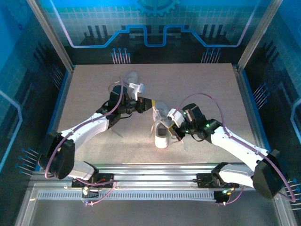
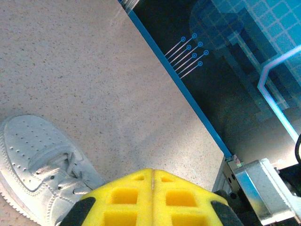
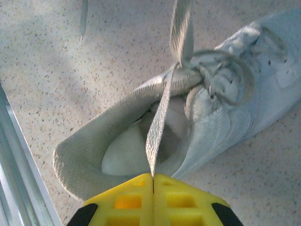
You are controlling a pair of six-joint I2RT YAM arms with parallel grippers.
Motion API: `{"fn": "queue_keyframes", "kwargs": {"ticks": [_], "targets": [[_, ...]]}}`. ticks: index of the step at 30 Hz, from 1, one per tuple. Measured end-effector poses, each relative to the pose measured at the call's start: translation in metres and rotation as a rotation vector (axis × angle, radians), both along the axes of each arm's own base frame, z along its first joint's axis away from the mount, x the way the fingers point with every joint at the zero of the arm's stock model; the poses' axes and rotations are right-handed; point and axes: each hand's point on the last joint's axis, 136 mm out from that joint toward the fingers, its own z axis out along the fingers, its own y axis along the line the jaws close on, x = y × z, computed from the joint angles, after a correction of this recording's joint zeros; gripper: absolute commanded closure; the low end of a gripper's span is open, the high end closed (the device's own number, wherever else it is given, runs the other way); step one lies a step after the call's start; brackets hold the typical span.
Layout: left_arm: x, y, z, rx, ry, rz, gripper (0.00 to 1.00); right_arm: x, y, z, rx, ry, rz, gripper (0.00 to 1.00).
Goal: Tie the shoes
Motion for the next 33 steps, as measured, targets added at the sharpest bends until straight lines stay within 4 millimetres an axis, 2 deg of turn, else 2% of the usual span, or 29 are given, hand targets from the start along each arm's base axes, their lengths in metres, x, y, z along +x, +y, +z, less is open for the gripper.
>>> {"fn": "queue_keyframes", "kwargs": {"ticks": [6, 14, 18, 26, 29, 33], "targets": [[0.009, 0.014, 0.001, -0.001, -0.003, 0.039, 1.0, -0.012, -0.003, -0.007, -0.008, 0.071, 0.002, 1.0], [0.006, 0.024, -0.005, 0.017, 0.003, 0.051, 1.0, -0.016, -0.005, -0.009, 0.007, 0.122, -0.013, 1.0], [0.002, 0.026, -0.019, 0.036, 0.023, 0.05, 1.0, -0.016, -0.007, -0.009, 0.02, 0.141, -0.025, 1.0], [-0.016, 0.037, -0.063, 0.087, 0.089, 0.048, 1.0, -0.007, -0.01, -0.003, 0.05, 0.175, -0.065, 1.0], [-0.022, 0.043, -0.072, 0.105, 0.092, 0.057, 0.85, -0.006, -0.009, -0.004, 0.056, 0.191, -0.064, 1.0], [-0.026, 0.048, -0.076, 0.125, 0.066, 0.06, 0.73, -0.009, -0.008, -0.009, 0.053, 0.225, -0.055, 1.0]]}}
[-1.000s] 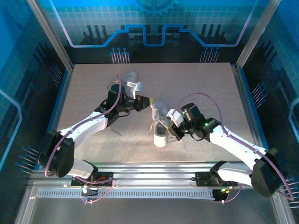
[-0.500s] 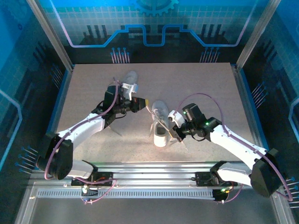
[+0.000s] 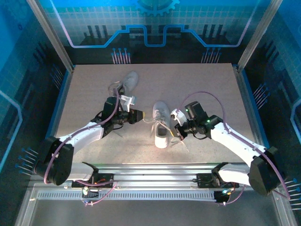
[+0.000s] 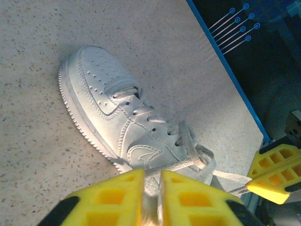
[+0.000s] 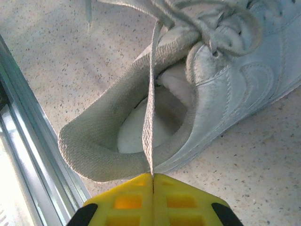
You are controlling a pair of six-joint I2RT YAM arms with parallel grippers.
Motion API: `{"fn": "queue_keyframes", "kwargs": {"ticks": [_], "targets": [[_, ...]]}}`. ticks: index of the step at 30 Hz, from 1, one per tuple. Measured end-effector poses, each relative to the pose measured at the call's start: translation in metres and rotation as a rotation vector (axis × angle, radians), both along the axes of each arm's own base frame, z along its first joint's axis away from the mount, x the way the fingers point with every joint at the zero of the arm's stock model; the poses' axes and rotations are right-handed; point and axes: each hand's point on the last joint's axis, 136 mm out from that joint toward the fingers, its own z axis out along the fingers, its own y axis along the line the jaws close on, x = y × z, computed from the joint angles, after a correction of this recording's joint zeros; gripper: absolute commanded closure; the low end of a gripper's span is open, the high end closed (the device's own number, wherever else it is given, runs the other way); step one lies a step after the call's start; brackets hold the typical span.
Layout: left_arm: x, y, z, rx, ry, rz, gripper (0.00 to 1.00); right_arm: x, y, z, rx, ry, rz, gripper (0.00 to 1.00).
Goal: Tie the shoes
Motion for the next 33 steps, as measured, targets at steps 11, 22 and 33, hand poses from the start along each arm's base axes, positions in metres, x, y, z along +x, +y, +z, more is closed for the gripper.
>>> {"fn": "queue_keyframes", "kwargs": {"ticks": [11, 22, 33], "targets": [[-0.01, 0.005, 0.052, 0.093, -0.36, -0.1, 0.64, 0.005, 0.005, 0.003, 0.007, 0.048, 0.01, 1.0], [-0.031, -0.068, 0.047, 0.283, -0.685, -0.58, 0.65, 0.02, 0.003, 0.012, 0.037, 0.056, -0.014, 1.0], [-0.028, -0.099, -0.013, 0.444, -0.712, -0.808, 0.74, 0.024, 0.004, 0.011, 0.058, 0.09, -0.009, 1.0]]}}
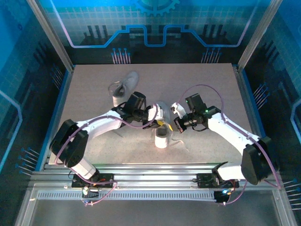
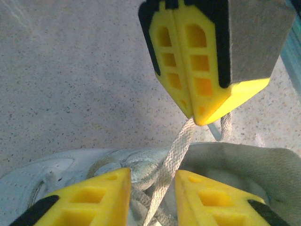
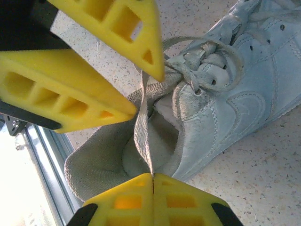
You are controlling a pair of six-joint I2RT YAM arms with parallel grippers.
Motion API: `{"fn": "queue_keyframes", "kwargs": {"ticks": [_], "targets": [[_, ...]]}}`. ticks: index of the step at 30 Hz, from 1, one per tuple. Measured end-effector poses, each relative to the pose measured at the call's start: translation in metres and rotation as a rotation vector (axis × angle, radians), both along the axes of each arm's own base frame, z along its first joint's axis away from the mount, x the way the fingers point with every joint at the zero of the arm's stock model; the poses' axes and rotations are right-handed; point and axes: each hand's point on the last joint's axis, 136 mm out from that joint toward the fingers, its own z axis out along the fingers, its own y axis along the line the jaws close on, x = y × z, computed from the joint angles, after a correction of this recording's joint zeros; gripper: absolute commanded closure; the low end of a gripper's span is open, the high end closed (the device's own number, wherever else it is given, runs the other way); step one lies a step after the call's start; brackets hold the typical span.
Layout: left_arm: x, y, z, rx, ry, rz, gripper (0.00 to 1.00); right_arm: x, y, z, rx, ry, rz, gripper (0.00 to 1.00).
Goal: Tie the shoes
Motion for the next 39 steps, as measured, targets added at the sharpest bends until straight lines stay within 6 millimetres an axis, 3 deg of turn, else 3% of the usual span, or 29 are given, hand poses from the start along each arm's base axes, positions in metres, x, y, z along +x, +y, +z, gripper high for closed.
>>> {"fn": "queue_keyframes", "kwargs": {"ticks": [6, 8, 12, 15, 17, 23, 34, 37, 39], "targets": [[-0.001, -0.001, -0.004, 0.022, -0.012, -0.025, 0.98, 0.0, 0.0, -0.001, 0.002, 0.011, 0.0, 1.0], [-0.002, 0.0, -0.004, 0.025, -0.014, -0.03, 0.97, 0.0, -0.001, -0.001, 0.003, 0.014, -0.002, 1.0], [-0.003, 0.0, -0.006, 0.029, -0.007, -0.031, 0.69, 0.001, -0.001, -0.002, 0.005, 0.021, -0.004, 1.0], [-0.004, 0.0, -0.006, 0.029, -0.006, -0.031, 0.66, 0.002, 0.0, 0.0, 0.008, 0.019, -0.002, 1.0], [-0.005, -0.001, -0.006, 0.029, -0.006, -0.035, 0.69, 0.002, 0.0, 0.0, 0.009, 0.019, -0.002, 1.0], [-0.008, -0.004, -0.006, 0.029, -0.004, -0.043, 1.0, 0.002, 0.0, 0.001, 0.011, 0.02, -0.001, 1.0], [-0.011, -0.005, -0.005, 0.026, -0.007, -0.047, 1.0, 0.01, -0.003, 0.007, 0.053, 0.026, -0.028, 0.93], [-0.012, -0.003, -0.002, 0.02, -0.015, -0.046, 1.0, 0.013, 0.0, 0.012, 0.074, 0.021, -0.027, 0.87], [-0.012, -0.003, 0.0, 0.012, -0.022, -0.043, 1.0, 0.013, 0.0, 0.013, 0.081, 0.022, -0.027, 0.78]]}}
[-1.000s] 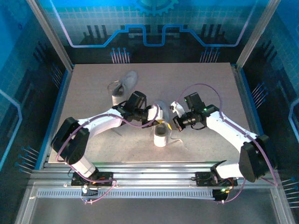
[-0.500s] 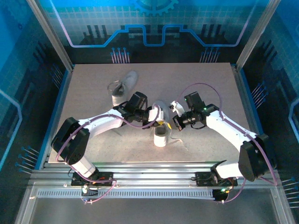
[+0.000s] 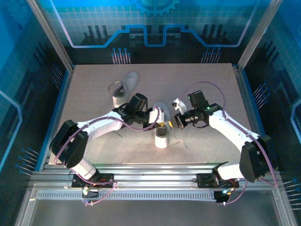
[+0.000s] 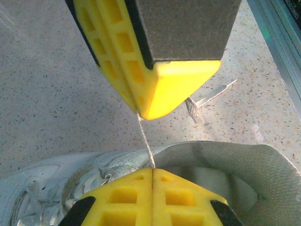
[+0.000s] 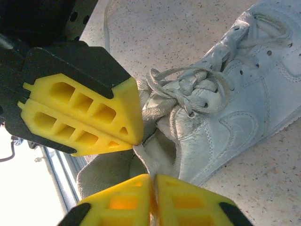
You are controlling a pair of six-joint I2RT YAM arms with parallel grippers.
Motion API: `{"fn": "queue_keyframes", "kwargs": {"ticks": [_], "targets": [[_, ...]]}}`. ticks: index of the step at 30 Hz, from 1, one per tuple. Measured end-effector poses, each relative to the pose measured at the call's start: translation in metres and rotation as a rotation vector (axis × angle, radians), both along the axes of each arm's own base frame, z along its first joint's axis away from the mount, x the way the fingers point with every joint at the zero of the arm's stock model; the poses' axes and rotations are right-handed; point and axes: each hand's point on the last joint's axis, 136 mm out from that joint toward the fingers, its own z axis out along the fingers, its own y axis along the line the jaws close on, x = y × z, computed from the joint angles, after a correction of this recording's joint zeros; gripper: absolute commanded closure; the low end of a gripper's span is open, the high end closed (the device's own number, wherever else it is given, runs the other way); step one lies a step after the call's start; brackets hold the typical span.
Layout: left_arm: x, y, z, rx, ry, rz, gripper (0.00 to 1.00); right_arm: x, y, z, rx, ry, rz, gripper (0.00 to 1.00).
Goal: Tie the shoes
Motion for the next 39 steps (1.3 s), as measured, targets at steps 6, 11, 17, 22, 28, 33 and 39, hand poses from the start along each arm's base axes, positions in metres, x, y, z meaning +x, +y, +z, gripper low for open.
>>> {"fn": "queue_keyframes", "kwargs": {"ticks": [6, 11, 17, 22, 28, 33, 39], "targets": [[0.0, 0.001, -0.002, -0.002, 0.012, 0.015, 1.0, 0.007, -0.003, 0.005, 0.041, 0.008, -0.024, 0.61], [0.001, 0.002, -0.003, 0.0, 0.006, 0.022, 1.0, 0.026, -0.012, 0.006, 0.071, 0.028, -0.107, 0.61], [-0.002, 0.005, -0.005, 0.004, 0.016, 0.032, 1.0, 0.056, -0.008, -0.013, 0.065, 0.113, -0.159, 0.58], [-0.004, 0.006, -0.003, -0.001, 0.021, 0.039, 1.0, 0.066, 0.0, -0.029, 0.063, 0.168, -0.156, 0.57], [-0.003, 0.006, -0.002, 0.0, 0.019, 0.043, 1.0, 0.07, 0.013, -0.04, 0.071, 0.207, -0.125, 0.57], [-0.003, 0.007, -0.002, 0.002, 0.018, 0.045, 1.0, 0.071, 0.02, -0.046, 0.075, 0.232, -0.104, 0.59], [-0.002, 0.007, -0.003, 0.003, 0.017, 0.048, 1.0, 0.066, 0.026, -0.046, 0.072, 0.237, -0.06, 0.78]]}}
